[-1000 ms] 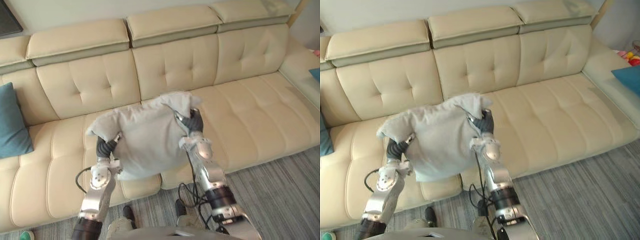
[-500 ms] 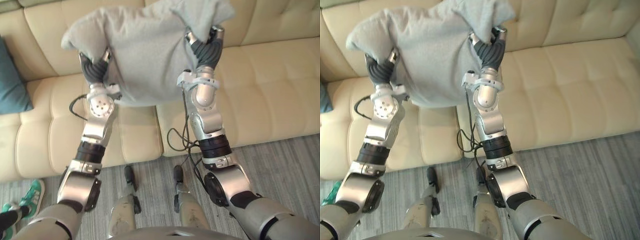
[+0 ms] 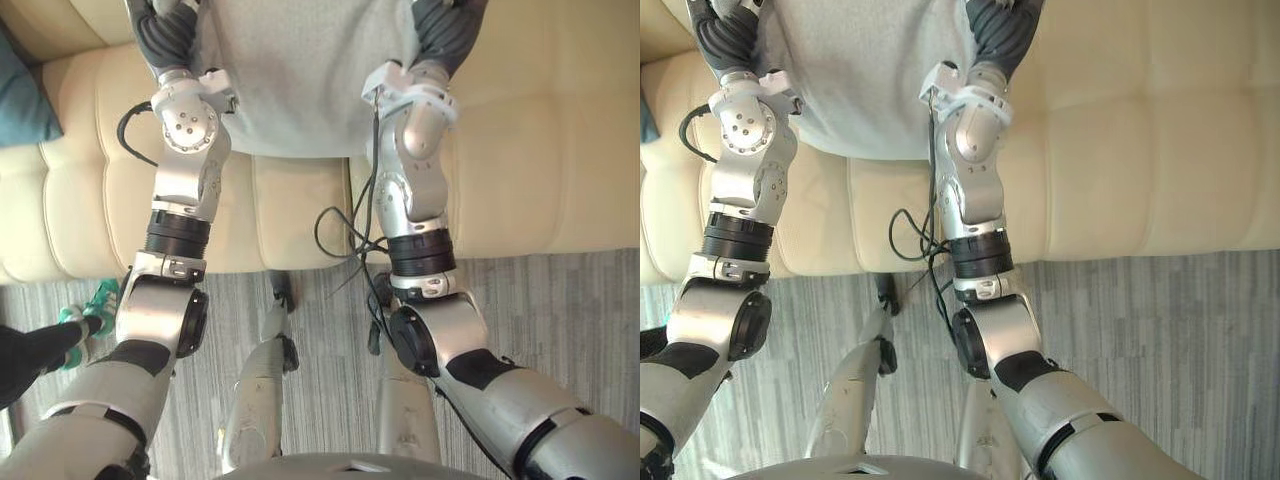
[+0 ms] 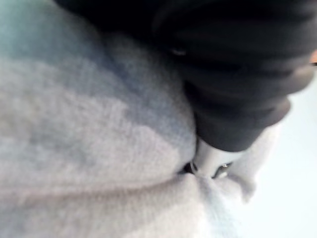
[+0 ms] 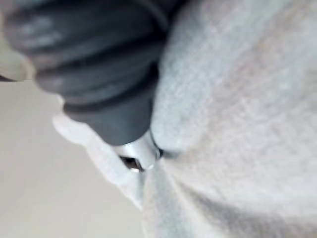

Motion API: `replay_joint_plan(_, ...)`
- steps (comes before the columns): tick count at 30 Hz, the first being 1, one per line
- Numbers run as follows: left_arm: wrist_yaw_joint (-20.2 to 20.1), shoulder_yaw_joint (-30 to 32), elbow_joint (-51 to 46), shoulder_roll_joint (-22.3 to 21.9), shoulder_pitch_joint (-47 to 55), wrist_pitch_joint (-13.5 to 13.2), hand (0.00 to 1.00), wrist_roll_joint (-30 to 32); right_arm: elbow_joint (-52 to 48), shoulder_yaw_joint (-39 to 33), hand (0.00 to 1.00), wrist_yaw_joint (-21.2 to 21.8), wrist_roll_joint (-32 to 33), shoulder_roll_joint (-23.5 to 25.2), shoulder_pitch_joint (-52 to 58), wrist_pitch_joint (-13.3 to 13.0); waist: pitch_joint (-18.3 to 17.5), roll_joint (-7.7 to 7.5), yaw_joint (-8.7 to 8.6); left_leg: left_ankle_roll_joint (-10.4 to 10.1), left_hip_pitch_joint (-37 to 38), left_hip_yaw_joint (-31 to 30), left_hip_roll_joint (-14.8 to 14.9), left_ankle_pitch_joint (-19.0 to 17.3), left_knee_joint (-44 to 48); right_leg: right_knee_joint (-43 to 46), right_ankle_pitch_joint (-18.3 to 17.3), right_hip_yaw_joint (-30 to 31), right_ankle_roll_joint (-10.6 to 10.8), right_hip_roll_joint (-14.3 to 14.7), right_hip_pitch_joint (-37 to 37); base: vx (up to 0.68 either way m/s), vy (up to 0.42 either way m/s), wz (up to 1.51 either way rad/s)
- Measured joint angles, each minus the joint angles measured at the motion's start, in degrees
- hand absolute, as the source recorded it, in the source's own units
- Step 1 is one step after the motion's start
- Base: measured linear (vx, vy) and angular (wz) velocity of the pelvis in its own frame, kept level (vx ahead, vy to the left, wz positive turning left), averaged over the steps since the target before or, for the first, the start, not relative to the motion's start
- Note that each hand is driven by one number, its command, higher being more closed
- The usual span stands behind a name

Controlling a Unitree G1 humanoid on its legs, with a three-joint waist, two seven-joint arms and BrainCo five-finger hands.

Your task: Pick up cushions and gather them together orderly.

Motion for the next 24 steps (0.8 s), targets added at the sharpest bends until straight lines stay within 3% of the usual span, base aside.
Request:
replay_joint_plan(1,-0.1,0.9,0.0,-0.2,0.0,0.0,1.0,-0.4,0.0,0.1,0.0,0.2,0.0,0.0,-0.6,0.0,0.7,0.12,-0.04,-0.7,-1.0,0.1,0.0,-0.7,0.0,1.2,-0.2,-0.1,-0.1,-0.2,-1.5,0.0,-0.062,0.15)
replay_joint_plan(2,-0.1,1.2,0.0,-0.4,-0.1,-0.1,0.0,-0.4,0.1,0.1,0.0,0.3,0.0,0.0,-1.0,0.0,1.1,0.23,-0.07,-0.8,-1.3,0.2,-0.1,-0.8,0.0,1.5,-0.3,-0.2,-0.1,-0.3,-1.9,0.01,-0.058,0.14)
replay_joint_plan(6,0.0,6.3,-0.2,-1.6,-0.7,-2.3,0.0,-0.7,0.1,0.0,0.0,0.6,0.0,-0.8,-4.5,-0.7,3.0,0.39,-0.73,-0.4,-2.3,4.5,-0.2,-1.3,0.0,3.6,-1.0,0.0,0.1,-1.8,-4.0,0.01,-0.049,0.14)
replay_joint_plan(9,0.0,7.4,-0.1,-1.4,-0.5,-2.4,0.0,-1.0,0.1,-1.4,0.0,1.2,0.6,-2.6,-4.5,-0.9,3.0,0.38,-0.92,1.0,-2.4,4.5,-1.0,-0.1,0.0,4.9,-2.7,0.0,0.4,-2.7,-4.4,0.03,-0.049,0.17)
replay_joint_plan(12,-0.5,8.8,0.2,0.3,-0.1,-2.4,0.0,-1.3,0.5,-2.2,0.0,2.8,1.8,-4.8,-4.5,-1.0,3.0,0.34,-0.9,1.0,-2.7,4.4,-0.8,0.0,0.0,5.1,-3.3,-0.3,0.3,-2.6,-4.6,0.03,-0.084,0.06)
replay_joint_plan(17,-3.6,9.6,4.2,7.8,-0.1,-2.3,0.0,-1.6,5.7,-3.2,0.0,4.4,5.7,-12.6,-5.2,-0.4,3.1,0.26,-1.93,1.4,-2.4,4.6,-0.7,0.8,0.0,4.9,-3.3,-0.5,0.3,-2.6,-4.0,0.03,-0.085,0.0)
replay_joint_plan(24,-9.2,13.7,5.8,19.0,9.0,-2.3,0.0,-3.8,11.6,-2.0,0.0,7.2,13.8,-30.1,-6.7,0.8,3.1,0.22,-2.81,1.4,2.0,4.3,-0.4,0.8,0.0,1.3,-2.9,-1.8,0.6,-2.5,2.6,0.02,-0.065,-0.02)
